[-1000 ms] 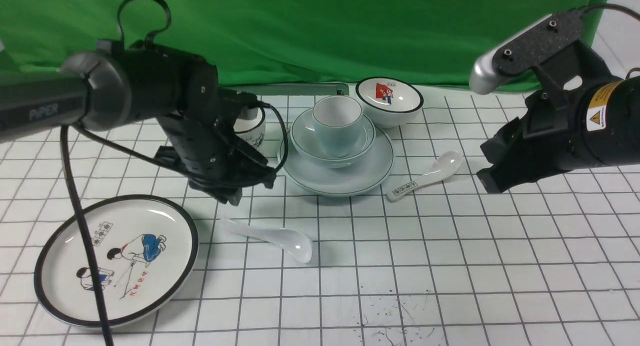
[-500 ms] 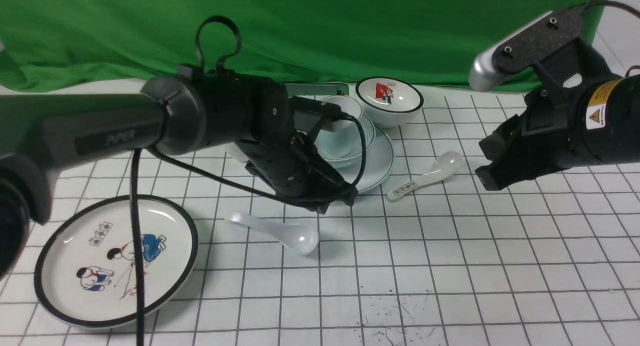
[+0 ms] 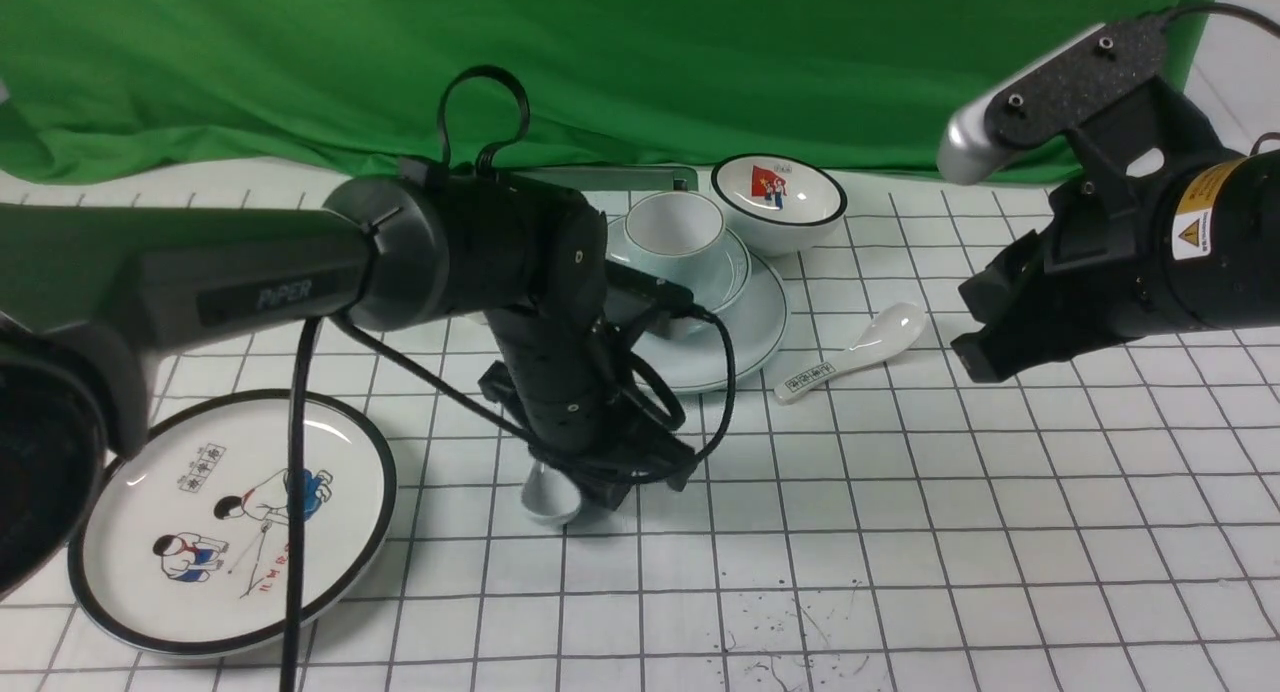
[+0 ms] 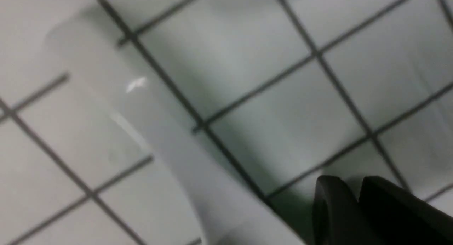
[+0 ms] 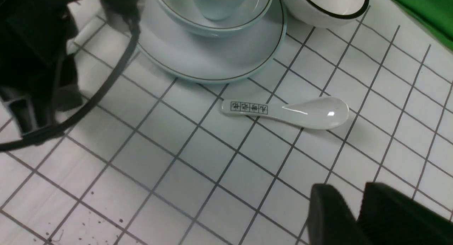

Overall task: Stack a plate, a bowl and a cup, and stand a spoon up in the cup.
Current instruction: Use the left arm to grab a blue soup spoon

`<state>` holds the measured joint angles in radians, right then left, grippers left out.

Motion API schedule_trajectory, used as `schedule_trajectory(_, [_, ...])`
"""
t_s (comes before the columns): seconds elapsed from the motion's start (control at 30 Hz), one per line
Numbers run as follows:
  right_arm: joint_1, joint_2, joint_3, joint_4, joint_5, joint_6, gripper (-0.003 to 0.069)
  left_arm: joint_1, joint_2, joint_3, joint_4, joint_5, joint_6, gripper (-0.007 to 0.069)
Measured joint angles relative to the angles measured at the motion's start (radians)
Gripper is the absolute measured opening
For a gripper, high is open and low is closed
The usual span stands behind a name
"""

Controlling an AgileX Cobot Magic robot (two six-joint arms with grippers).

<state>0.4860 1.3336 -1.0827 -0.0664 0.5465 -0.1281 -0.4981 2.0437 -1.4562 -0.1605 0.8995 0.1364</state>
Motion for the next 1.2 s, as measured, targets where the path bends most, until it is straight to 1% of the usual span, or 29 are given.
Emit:
schedule_trajectory(0.07, [0.000, 0.000, 0.000, 0.000, 0.002, 0.000, 0.0178, 0.000, -0.018, 0.012, 0.012, 0.050, 0.000, 0.0062])
schedule_trajectory(0.13, [0.000, 0.000, 0.000, 0.000, 0.004, 0.000, 0.0178, 0.000, -0.048, 0.027, 0.019, 0.055, -0.006, 0.0062])
schedule_trajectory(0.27, [0.000, 0.000, 0.000, -0.002, 0.004, 0.000, 0.0178, 0.001, -0.123, 0.034, 0.023, -0.016, -0.030, 0.0062])
schedule_trajectory(0.3, [0.000, 0.000, 0.000, -0.002, 0.001, 0.000, 0.0178, 0.002, -0.154, 0.034, 0.024, -0.066, -0.032, 0.0064])
schedule_trajectory(0.33, [0.000, 0.000, 0.000, -0.003, 0.000, 0.000, 0.0178, 0.002, -0.160, 0.034, 0.026, -0.077, -0.032, 0.0064])
schedule_trajectory(0.37, [0.000, 0.000, 0.000, -0.002, -0.009, 0.000, 0.0178, 0.004, -0.174, 0.034, 0.040, -0.115, -0.032, 0.0078])
schedule_trajectory(0.4, [0.000, 0.000, 0.000, -0.002, -0.010, 0.000, 0.0178, 0.005, -0.175, 0.034, 0.045, -0.121, -0.032, 0.0084])
schedule_trajectory(0.5, [0.000, 0.000, 0.000, -0.002, -0.015, 0.000, 0.0178, 0.010, -0.154, 0.033, 0.078, -0.133, -0.031, 0.0179])
schedule_trajectory(0.53, [0.000, 0.000, 0.000, -0.002, -0.015, 0.000, 0.0178, 0.010, -0.152, 0.033, 0.079, -0.133, -0.029, 0.0197])
schedule_trajectory(0.57, [0.000, 0.000, 0.000, -0.002, -0.015, 0.000, 0.0178, 0.010, -0.141, 0.033, 0.086, -0.133, -0.029, 0.0234])
schedule_trajectory(0.6, [0.000, 0.000, 0.000, -0.002, -0.015, 0.000, 0.0179, 0.010, -0.109, 0.033, 0.102, -0.143, -0.035, 0.0325])
schedule_trajectory(0.63, [0.000, 0.000, 0.000, -0.002, -0.015, 0.000, 0.0179, 0.010, -0.093, 0.033, 0.116, -0.151, -0.057, 0.0372])
schedule_trajectory(0.67, [0.000, 0.000, 0.000, -0.002, -0.015, 0.000, 0.0179, 0.010, -0.090, 0.033, 0.119, -0.152, -0.064, 0.0389])
schedule_trajectory(0.7, [0.000, 0.000, 0.000, -0.002, -0.014, 0.000, 0.0179, 0.010, -0.073, 0.033, 0.143, -0.156, -0.094, 0.0435])
schedule_trajectory(0.77, [0.000, 0.000, 0.000, -0.002, -0.012, 0.000, 0.0179, 0.011, -0.053, 0.031, 0.169, -0.161, -0.126, 0.0479])
schedule_trajectory(0.83, [0.000, 0.000, 0.000, -0.002, -0.012, 0.000, 0.0179, 0.015, -0.036, 0.029, 0.161, -0.171, -0.129, 0.0489])
schedule_trajectory(0.97, [0.000, 0.000, 0.000, -0.002, -0.012, 0.000, 0.0179, 0.021, -0.006, 0.029, 0.110, -0.173, -0.103, 0.0447])
schedule_trajectory(1.03, [0.000, 0.000, 0.000, -0.002, -0.012, 0.000, 0.0179, 0.023, 0.000, 0.026, 0.105, -0.174, -0.100, 0.0367])
schedule_trajectory(1.07, [0.000, 0.000, 0.000, -0.002, -0.012, 0.000, 0.0179, 0.026, 0.000, 0.026, 0.106, -0.176, -0.102, 0.0302])
schedule_trajectory(1.1, [0.000, 0.000, 0.000, -0.002, -0.012, 0.000, 0.0179, 0.027, 0.000, 0.026, 0.106, -0.176, -0.102, 0.0279])
schedule_trajectory(1.17, [0.000, 0.000, 0.000, -0.002, -0.012, 0.000, 0.0179, 0.030, 0.000, 0.026, 0.109, -0.188, -0.112, 0.0108])
schedule_trajectory(1.2, [0.000, 0.000, 0.000, -0.002, -0.012, 0.000, 0.0179, 0.030, 0.000, 0.026, 0.109, -0.188, -0.113, 0.0090])
